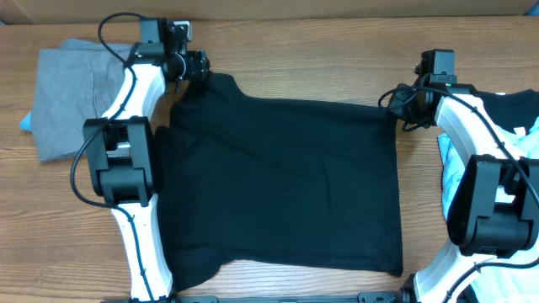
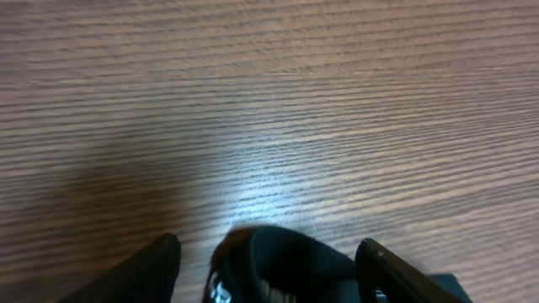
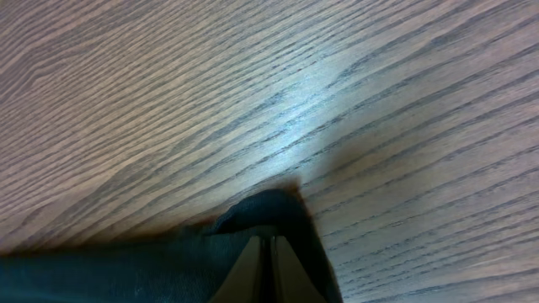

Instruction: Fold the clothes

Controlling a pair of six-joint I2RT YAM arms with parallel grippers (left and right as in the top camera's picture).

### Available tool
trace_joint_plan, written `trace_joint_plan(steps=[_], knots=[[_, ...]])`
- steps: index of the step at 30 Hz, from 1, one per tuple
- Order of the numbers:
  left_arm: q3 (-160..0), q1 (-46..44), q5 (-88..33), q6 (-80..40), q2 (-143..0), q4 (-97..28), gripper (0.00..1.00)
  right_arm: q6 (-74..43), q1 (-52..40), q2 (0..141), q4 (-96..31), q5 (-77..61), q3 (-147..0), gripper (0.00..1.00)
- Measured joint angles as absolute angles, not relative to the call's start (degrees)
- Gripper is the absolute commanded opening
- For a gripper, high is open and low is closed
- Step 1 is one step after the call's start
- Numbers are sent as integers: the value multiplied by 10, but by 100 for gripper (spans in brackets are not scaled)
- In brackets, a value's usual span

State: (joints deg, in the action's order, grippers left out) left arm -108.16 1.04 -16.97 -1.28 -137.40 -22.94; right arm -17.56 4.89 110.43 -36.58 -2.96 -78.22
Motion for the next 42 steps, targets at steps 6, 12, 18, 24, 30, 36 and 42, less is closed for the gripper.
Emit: trace_joint_plan(steps=[6, 12, 18, 24, 30, 36, 42], knots=[[-1082, -3, -170, -14, -1398, -213, 40, -176, 49, 1104, -366, -29, -782, 4], [-1082, -4, -164, -26, -1401, -204, 4, -176, 49, 1104, -363, -27, -782, 4], [-1088, 4, -164, -52, -1401, -211, 4, -176, 49, 1104, -352, -8, -782, 4], [-1107, 24, -176, -66, -1393, -228, 4, -178, 49, 1104, -330, 30, -782, 4], [-1110, 27, -194, -72, -1343, -249, 4, -203, 64, 1104, -318, 32, -782, 4], [-1118, 23, -204, -72, -1288, -278, 4, -205, 88, 1104, -317, 17, -782, 4], [-1120, 23, -207, -72, -1273, -326, 5, -167, 90, 1104, -316, -12, -782, 4]])
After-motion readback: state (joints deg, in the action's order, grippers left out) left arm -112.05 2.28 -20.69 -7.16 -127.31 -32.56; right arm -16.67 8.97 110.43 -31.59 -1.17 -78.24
